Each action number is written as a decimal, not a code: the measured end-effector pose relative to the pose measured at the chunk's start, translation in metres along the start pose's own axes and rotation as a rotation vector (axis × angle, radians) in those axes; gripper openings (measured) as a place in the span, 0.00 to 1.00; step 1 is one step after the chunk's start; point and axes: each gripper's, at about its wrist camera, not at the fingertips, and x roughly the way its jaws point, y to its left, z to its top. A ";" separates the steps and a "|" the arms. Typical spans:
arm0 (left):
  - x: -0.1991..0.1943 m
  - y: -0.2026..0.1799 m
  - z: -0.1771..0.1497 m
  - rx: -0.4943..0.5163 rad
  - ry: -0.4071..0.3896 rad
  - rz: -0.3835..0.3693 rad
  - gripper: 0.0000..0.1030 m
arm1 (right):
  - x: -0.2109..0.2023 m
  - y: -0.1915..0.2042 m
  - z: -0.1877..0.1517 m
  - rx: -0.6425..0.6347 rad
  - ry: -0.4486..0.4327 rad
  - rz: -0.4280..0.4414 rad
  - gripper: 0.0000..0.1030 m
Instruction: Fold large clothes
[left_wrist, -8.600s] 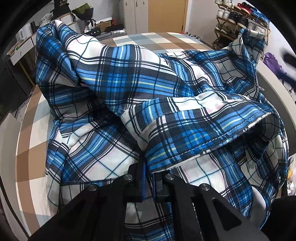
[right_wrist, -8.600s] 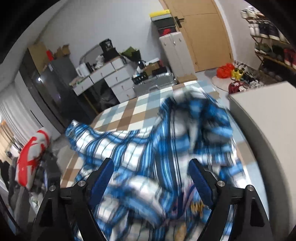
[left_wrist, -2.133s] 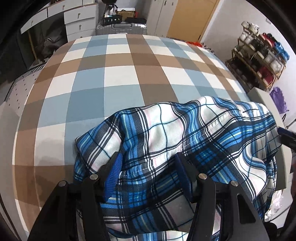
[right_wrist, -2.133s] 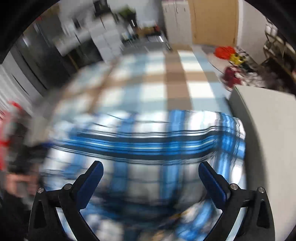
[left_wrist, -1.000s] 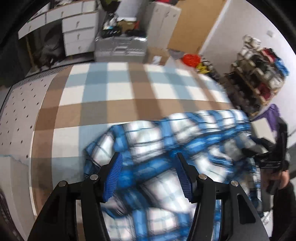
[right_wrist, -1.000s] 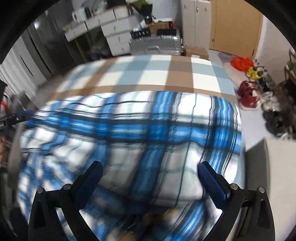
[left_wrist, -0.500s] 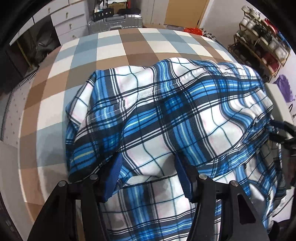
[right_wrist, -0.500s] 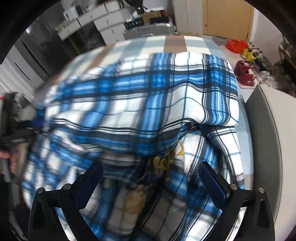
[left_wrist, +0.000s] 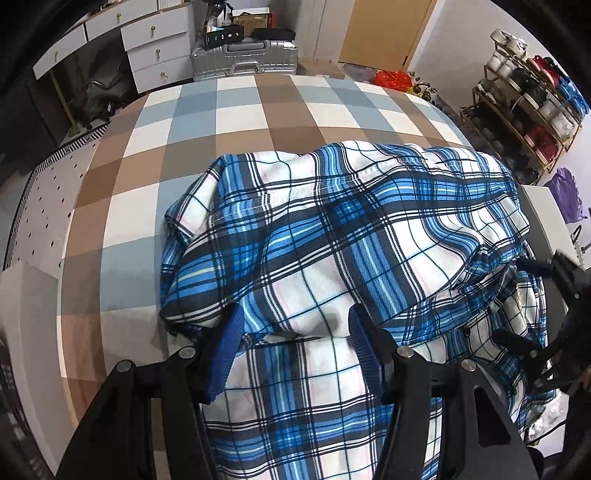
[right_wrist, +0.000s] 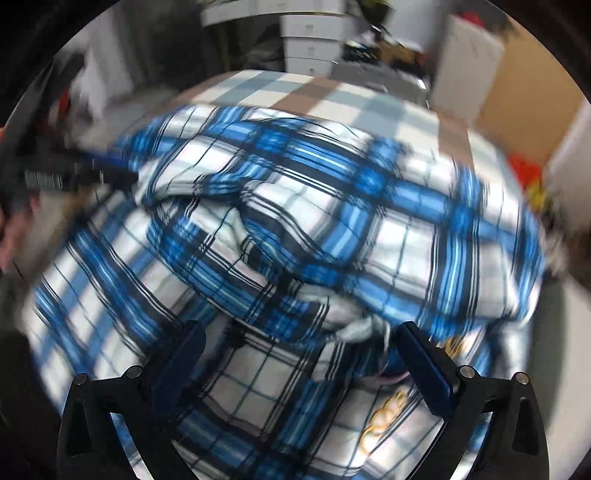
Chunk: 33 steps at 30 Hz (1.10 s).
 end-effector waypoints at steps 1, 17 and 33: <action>0.001 0.001 -0.001 0.000 0.003 -0.001 0.52 | -0.001 0.007 0.003 -0.031 -0.010 -0.036 1.00; 0.013 0.005 -0.009 0.008 0.031 -0.013 0.52 | 0.037 0.041 0.007 -0.120 0.002 -0.010 0.53; 0.014 0.008 -0.010 -0.049 0.053 0.005 0.52 | -0.017 0.013 -0.043 -0.090 -0.121 -0.042 0.02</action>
